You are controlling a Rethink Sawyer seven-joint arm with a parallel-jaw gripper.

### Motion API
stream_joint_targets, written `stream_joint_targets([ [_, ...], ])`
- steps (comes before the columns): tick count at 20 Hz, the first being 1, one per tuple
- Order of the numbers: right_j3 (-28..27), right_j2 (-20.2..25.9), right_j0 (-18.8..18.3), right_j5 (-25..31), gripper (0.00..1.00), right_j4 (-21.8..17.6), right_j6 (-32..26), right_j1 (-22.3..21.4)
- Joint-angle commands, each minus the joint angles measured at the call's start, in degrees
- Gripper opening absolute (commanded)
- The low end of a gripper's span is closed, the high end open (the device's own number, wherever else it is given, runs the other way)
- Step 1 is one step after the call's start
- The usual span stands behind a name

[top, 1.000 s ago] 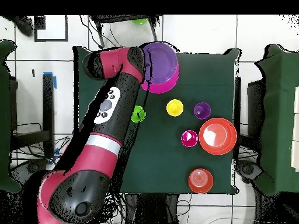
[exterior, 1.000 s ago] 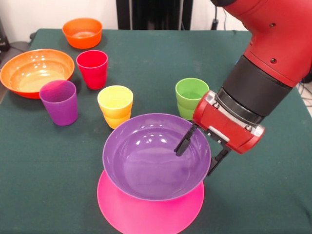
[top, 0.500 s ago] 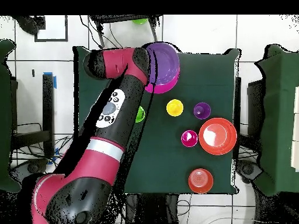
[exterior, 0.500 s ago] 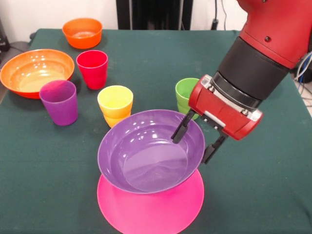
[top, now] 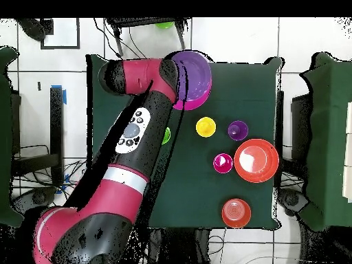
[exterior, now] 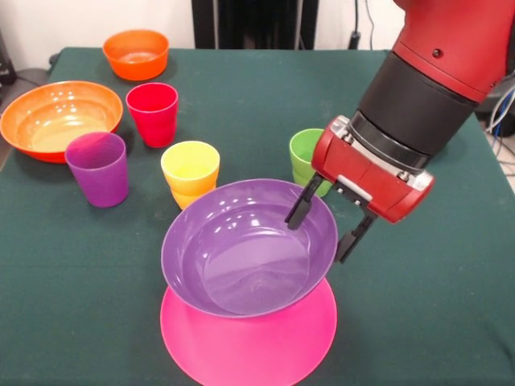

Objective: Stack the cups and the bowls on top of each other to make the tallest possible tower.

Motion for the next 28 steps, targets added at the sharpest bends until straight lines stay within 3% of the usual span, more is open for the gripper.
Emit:
stream_joint_targets([
  [1, 7.18, 9.47, 0.71, -1.41, 1.0, 0.3, 4.95, -2.46],
  [7, 9.8, 11.92, 0.68, -2.75, 1.0, 0.33, 4.33, -4.64],
  [16, 10.05, 11.41, 2.11, -3.17, 1.0, 0.5, 7.72, -4.58],
  [28, 10.49, 10.86, 2.64, -2.84, 1.0, 0.6, 8.2, -4.89],
])
